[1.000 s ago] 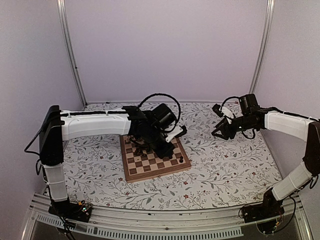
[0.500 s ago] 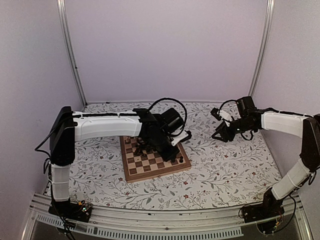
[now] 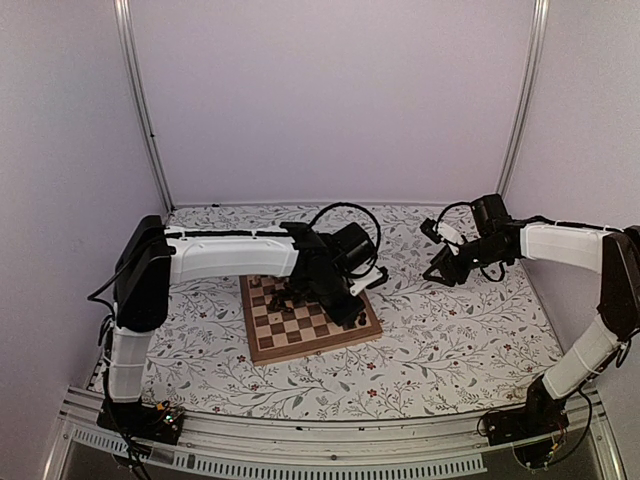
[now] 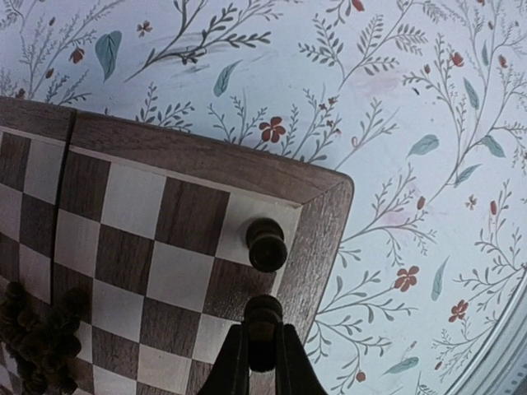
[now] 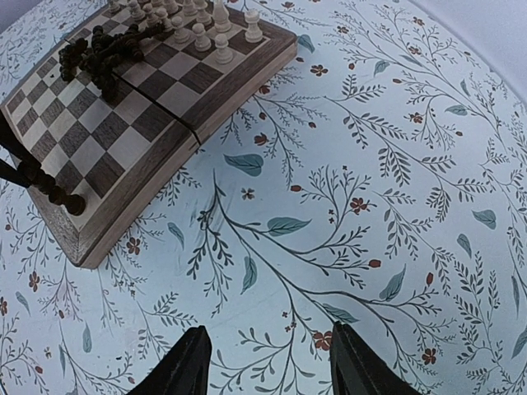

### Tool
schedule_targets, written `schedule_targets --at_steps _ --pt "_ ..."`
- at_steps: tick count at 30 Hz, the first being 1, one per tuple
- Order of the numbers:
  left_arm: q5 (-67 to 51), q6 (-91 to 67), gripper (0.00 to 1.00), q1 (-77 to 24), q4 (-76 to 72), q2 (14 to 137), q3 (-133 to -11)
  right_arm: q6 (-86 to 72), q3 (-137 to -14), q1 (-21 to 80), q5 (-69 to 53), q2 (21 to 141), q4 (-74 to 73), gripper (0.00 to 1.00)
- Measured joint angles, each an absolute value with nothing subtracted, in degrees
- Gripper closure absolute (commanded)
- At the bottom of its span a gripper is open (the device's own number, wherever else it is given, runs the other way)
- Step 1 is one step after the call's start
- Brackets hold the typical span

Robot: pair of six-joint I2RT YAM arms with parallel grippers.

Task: Set up the chess pieces on the board
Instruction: Place the chess piece on the chessboard.

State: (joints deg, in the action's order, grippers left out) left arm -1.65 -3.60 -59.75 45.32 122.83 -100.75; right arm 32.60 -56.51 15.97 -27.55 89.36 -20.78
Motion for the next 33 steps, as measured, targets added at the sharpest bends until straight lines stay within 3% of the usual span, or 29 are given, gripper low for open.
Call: schedule_targets --at_steps 20,24,28,33 --pt "1.3 -3.0 0.91 -59.7 45.7 125.3 -102.2 33.1 -56.6 16.0 -27.6 89.4 -22.0 0.47" --pt "1.7 -3.0 0.82 -59.7 45.8 125.3 -102.2 33.1 -56.6 16.0 -27.6 89.4 -22.1 0.47" --pt "2.0 -2.8 0.67 -59.7 45.9 125.3 -102.2 33.2 -56.6 16.0 -27.6 89.8 -22.3 0.47" --pt "1.9 -3.2 0.63 -59.7 46.7 125.3 -102.8 33.2 -56.7 16.0 -27.6 90.1 -22.5 0.47"
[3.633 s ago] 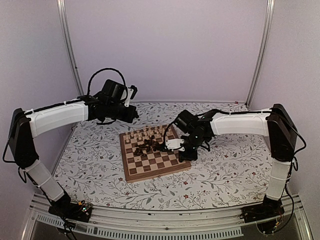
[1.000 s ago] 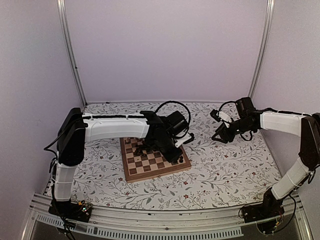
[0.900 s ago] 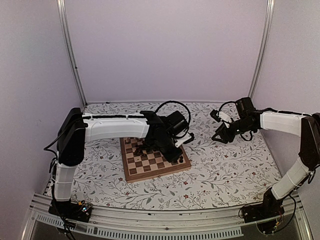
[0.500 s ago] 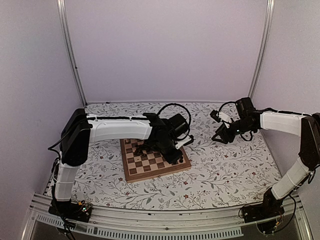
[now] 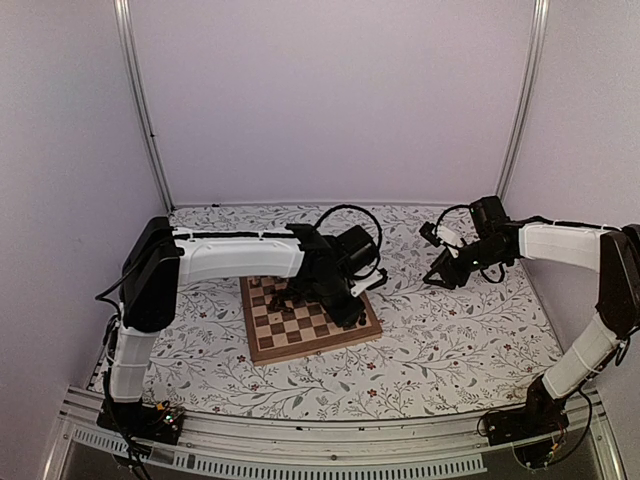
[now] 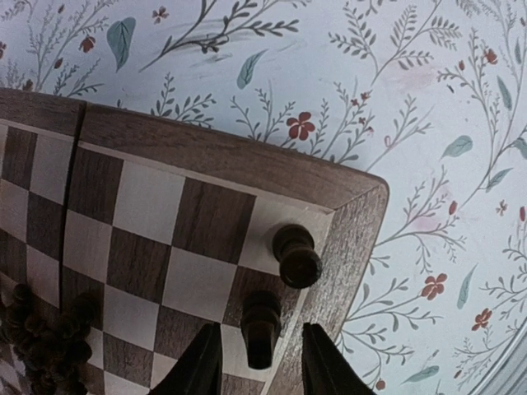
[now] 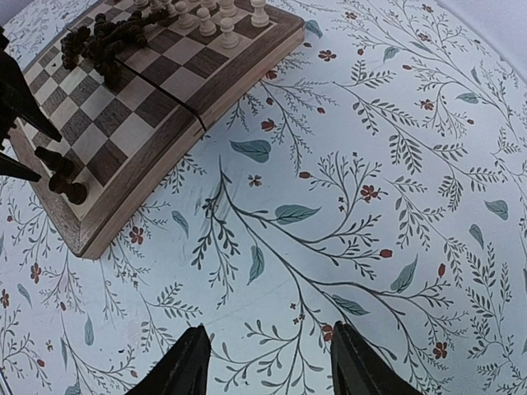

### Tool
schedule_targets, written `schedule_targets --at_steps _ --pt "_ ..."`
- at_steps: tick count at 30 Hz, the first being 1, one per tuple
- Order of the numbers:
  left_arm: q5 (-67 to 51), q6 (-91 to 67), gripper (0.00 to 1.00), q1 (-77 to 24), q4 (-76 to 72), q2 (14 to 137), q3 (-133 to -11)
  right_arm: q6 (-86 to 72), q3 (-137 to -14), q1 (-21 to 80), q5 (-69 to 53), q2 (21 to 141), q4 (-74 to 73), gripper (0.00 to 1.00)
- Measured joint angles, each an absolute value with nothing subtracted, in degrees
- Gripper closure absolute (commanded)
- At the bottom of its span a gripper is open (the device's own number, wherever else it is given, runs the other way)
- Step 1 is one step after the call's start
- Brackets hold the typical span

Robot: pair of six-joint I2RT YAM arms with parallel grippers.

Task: Set up the chess pieces on the board
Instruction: Place the chess piece on the chessboard, then pick up the chess piece from the chessboard.

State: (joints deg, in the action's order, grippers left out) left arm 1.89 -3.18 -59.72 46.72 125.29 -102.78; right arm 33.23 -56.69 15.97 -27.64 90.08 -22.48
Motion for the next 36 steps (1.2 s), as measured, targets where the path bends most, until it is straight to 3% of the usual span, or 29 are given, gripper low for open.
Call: schedule_targets --at_steps 14,21,36 --pt "7.3 -3.2 0.62 -54.9 47.4 116.0 -106.1 33.2 -56.7 16.0 -27.9 90.2 -22.7 0.47" --pt "9.3 -3.4 0.62 -49.6 48.1 118.1 -106.2 33.3 -56.7 16.0 -27.8 90.2 -22.7 0.47" --pt "9.7 -4.3 0.59 -49.2 50.4 122.6 -106.0 33.7 -56.7 16.0 -27.8 90.9 -22.8 0.47"
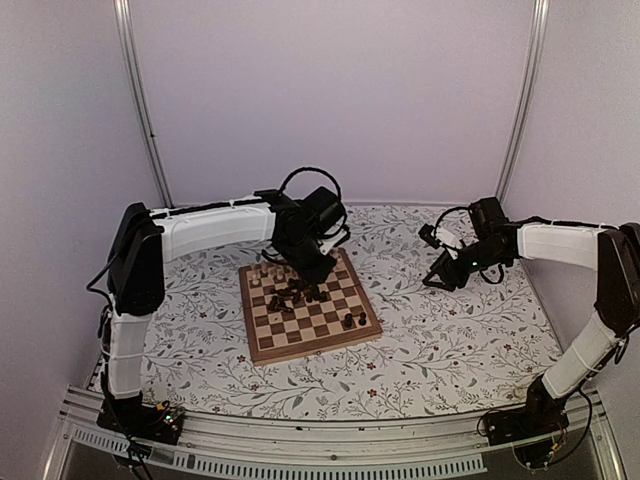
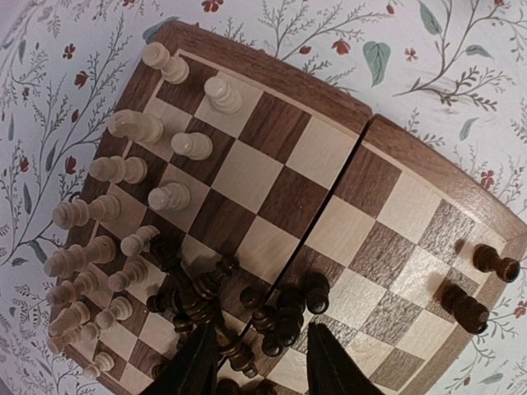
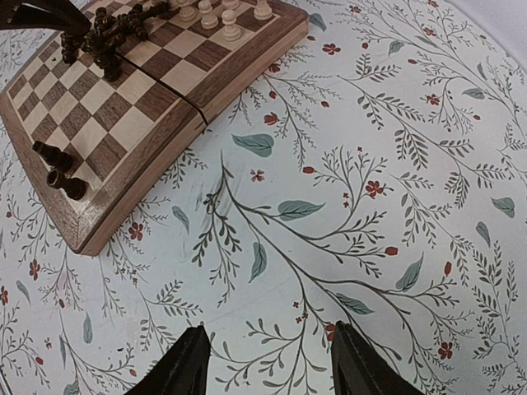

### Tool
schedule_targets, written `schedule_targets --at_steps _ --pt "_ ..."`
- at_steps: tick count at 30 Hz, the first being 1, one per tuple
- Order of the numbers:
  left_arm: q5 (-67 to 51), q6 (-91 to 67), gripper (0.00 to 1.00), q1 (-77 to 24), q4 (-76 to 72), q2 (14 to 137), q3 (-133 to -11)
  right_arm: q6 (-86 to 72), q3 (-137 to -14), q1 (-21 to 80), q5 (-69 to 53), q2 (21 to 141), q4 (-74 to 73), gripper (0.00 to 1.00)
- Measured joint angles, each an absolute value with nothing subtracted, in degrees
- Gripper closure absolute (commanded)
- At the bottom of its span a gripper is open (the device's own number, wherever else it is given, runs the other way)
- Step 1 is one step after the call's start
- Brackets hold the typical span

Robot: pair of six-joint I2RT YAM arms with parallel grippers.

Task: Set up the chess pieces on the board
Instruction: Pick up the chess piece from the chessboard.

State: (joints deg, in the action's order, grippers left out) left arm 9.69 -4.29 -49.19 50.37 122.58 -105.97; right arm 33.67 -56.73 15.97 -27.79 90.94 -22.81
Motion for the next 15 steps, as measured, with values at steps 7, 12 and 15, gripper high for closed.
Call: schedule_targets --at_steps 7,12,15 --pt "9.5 -4.5 0.63 -49.1 51.8 123.5 -105.6 33.7 -56.7 16.0 -27.8 91.0 -22.9 0.47" --pt "8.7 -4.5 0.71 -48.9 51.9 124.4 -105.3 33.7 -56.7 16.0 -27.8 91.0 -22.9 0.47" --pt "8.1 -4.6 0.75 -48.8 51.9 125.2 -105.3 33.7 -56.7 16.0 -27.8 91.0 -22.9 0.47"
